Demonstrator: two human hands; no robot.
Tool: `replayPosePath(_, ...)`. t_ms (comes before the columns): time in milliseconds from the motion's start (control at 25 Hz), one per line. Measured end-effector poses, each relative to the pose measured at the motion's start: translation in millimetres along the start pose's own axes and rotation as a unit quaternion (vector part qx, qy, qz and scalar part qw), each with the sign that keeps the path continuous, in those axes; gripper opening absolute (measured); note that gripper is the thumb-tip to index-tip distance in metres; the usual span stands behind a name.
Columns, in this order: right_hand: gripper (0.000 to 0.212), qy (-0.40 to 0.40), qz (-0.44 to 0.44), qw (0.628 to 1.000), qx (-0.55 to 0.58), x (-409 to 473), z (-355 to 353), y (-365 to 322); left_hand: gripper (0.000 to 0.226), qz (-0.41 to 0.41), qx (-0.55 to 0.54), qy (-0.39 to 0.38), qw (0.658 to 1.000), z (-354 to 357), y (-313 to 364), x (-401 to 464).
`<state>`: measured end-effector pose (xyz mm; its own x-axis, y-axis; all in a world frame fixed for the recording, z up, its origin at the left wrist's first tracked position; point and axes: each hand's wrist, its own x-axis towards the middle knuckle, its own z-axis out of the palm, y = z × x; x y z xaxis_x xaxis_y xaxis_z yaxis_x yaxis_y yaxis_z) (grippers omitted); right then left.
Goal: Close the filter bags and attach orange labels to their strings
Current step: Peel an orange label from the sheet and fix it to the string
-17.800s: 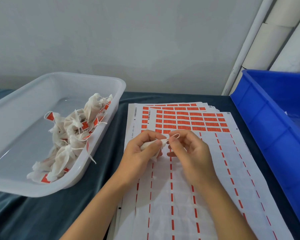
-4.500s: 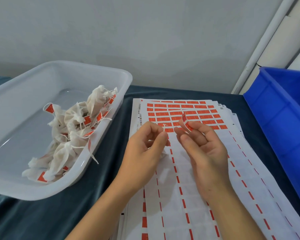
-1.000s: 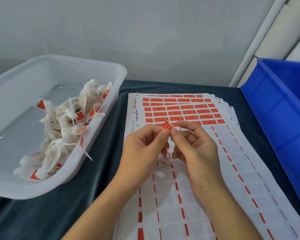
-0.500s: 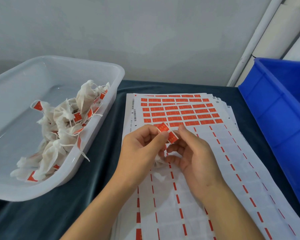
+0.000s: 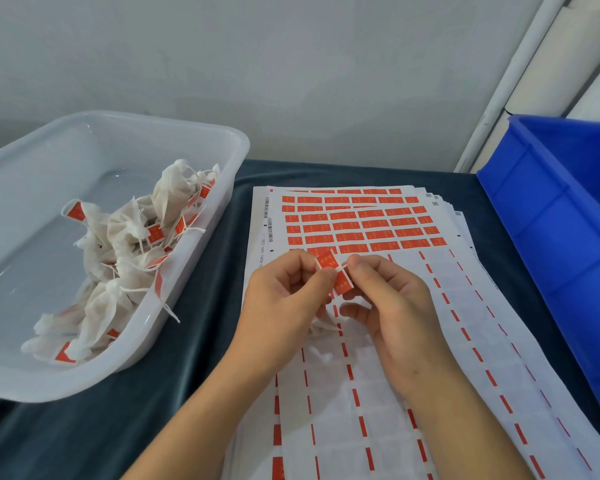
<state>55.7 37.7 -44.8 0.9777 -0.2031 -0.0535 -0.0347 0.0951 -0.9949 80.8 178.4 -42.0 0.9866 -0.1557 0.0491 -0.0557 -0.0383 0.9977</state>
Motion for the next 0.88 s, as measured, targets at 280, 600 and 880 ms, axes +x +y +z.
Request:
replayPosePath(280, 0.034, -0.007, -0.009, 1.0, -0.002, 0.4, -0.6, 0.8, 0.017, 0.022, 0.003, 0.005, 1.0, -1.4, -2.7, 0.0)
replayPosePath(600, 0.012, -0.005, -0.044, 0.998, -0.052, -0.9, -1.9, 0.3, 0.015, 0.022, 0.015, 0.005, 1.0, -0.5, -1.3, 0.3)
replayPosePath(880, 0.008, 0.051, -0.058, 0.995, -0.065, -0.1, -1.0, 3.7, 0.003, 0.001, 0.048, 0.022, 0.999, 4.2, 1.9, -3.7)
